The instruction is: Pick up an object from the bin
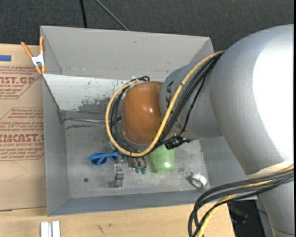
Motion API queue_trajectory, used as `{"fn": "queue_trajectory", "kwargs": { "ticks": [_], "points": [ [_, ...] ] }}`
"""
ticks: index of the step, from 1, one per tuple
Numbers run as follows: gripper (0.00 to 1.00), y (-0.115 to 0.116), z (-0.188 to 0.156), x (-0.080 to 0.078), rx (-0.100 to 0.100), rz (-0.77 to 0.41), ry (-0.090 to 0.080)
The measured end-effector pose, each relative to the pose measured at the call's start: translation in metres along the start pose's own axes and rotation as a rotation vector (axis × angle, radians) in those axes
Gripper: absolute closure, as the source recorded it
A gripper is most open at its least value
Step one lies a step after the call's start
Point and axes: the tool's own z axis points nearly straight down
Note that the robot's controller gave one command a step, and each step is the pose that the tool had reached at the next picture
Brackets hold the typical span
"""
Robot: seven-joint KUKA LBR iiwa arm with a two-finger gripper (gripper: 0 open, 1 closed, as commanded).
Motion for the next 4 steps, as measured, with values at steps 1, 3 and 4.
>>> {"fn": "queue_trajectory", "kwargs": {
  "ticks": [1,3,4],
  "points": [
    [0.00,-0.030,0.013,-0.042,0.000,-0.396,-0.009],
    [1.00,-0.031,-0.109,0.006,0.000,-0.421,-0.014],
    [1.00,-0.033,-0.188,0.000,0.001,-0.647,-0.015]
  ]
}}
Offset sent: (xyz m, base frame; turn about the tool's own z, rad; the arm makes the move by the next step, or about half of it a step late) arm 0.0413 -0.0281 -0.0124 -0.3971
